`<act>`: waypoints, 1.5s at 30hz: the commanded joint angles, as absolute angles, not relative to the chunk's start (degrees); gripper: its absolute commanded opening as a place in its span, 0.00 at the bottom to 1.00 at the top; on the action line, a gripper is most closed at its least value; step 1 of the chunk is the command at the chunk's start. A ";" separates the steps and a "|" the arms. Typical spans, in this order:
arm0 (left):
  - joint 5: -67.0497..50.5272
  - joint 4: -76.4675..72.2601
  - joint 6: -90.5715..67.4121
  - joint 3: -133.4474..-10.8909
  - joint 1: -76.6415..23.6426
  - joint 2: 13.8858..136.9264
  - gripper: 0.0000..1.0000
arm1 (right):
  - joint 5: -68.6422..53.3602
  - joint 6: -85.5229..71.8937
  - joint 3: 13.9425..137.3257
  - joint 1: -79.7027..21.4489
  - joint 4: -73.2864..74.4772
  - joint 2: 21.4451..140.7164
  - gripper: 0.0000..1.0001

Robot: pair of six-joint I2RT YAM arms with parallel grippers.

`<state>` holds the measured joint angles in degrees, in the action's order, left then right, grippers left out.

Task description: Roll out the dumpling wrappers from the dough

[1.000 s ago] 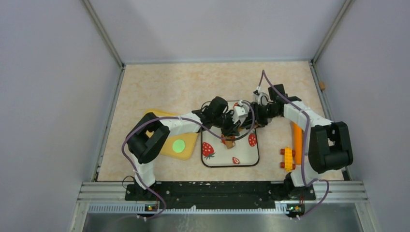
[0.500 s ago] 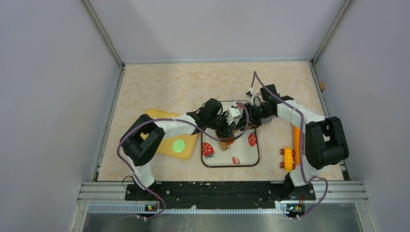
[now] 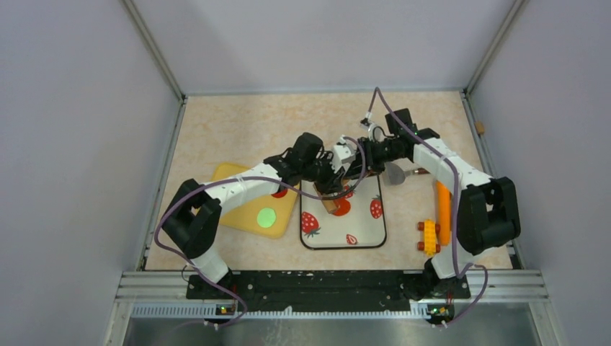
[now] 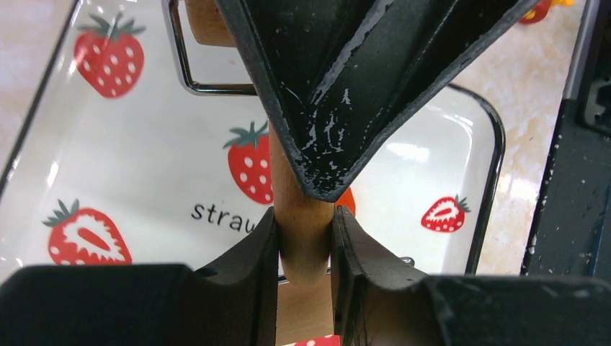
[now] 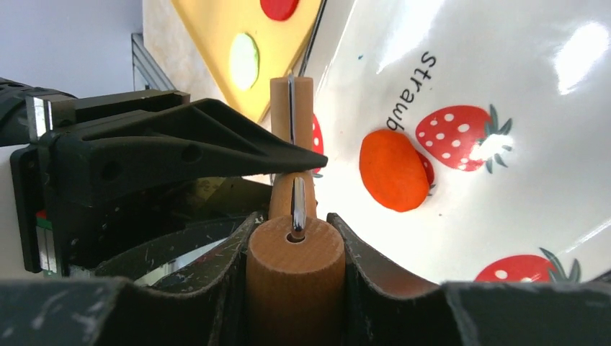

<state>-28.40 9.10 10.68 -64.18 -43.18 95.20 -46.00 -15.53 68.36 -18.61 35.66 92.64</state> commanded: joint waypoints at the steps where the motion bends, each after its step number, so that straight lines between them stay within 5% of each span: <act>1: -30.50 7.04 9.37 -68.63 -44.95 95.94 0.00 | -40.51 -10.47 69.72 -16.27 39.88 88.03 0.00; 30: -29.27 -3.11 7.42 -76.66 -47.65 120.28 0.00 | -21.74 -3.34 59.75 -11.00 39.66 89.47 0.00; 45: -30.44 3.43 6.04 -85.37 -48.56 111.36 0.00 | -35.55 -2.55 67.58 -10.42 46.16 77.52 0.00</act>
<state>-32.84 -0.64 7.20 -83.77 -49.34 117.80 -29.21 -2.96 64.62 -8.58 43.79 82.61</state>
